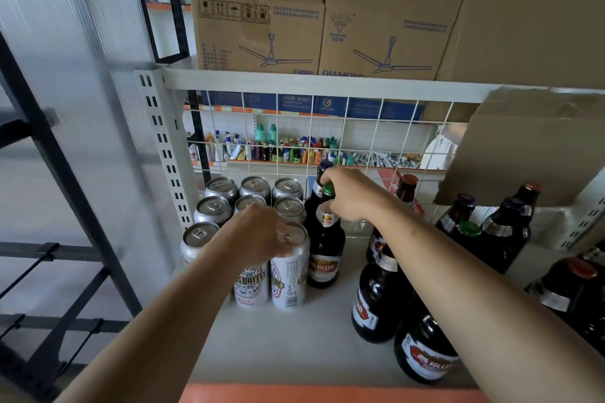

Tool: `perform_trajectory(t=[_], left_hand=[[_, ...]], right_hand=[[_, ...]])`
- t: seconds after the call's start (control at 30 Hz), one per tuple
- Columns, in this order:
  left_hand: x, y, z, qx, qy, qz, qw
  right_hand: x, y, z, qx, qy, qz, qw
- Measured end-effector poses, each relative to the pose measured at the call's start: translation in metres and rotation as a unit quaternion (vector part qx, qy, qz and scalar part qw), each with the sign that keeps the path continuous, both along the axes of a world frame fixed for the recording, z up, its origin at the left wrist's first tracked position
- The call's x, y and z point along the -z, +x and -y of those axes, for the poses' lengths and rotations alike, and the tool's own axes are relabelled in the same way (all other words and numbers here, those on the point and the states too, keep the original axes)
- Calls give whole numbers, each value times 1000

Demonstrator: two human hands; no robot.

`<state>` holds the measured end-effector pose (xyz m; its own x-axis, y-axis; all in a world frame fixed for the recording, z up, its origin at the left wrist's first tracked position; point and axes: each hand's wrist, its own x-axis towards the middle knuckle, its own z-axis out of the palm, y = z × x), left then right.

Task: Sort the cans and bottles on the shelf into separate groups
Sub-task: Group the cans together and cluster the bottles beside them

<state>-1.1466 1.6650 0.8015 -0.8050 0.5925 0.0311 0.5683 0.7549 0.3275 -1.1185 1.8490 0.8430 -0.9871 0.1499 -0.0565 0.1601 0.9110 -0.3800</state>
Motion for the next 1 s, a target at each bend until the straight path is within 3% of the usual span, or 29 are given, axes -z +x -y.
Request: perform_trajectory(t=[0.1,0.17,0.27,0.4,0.77,1.0], left_hand=[[2,6,0,-4,16,-6,1000],[7,10,-2,-8,13,-32,999],[18,12,-6,-18,-8,-89,996],[22,14,-9,-43,-35,-138,989],[22,6,-9,-39,-26,-130,990],[20,6,-7,-38,-24,-118,992]], right_hand=[[-5,22,-2,21,-17,-7,1000],[-7,43,-6,43,31,-16,998],[-9,72,-12,80,111,43,990],[-3,88,-14,81,117,97,985],[16,98,-24,58,61,-75,994],[12,93,-16,8,40,-72,997]])
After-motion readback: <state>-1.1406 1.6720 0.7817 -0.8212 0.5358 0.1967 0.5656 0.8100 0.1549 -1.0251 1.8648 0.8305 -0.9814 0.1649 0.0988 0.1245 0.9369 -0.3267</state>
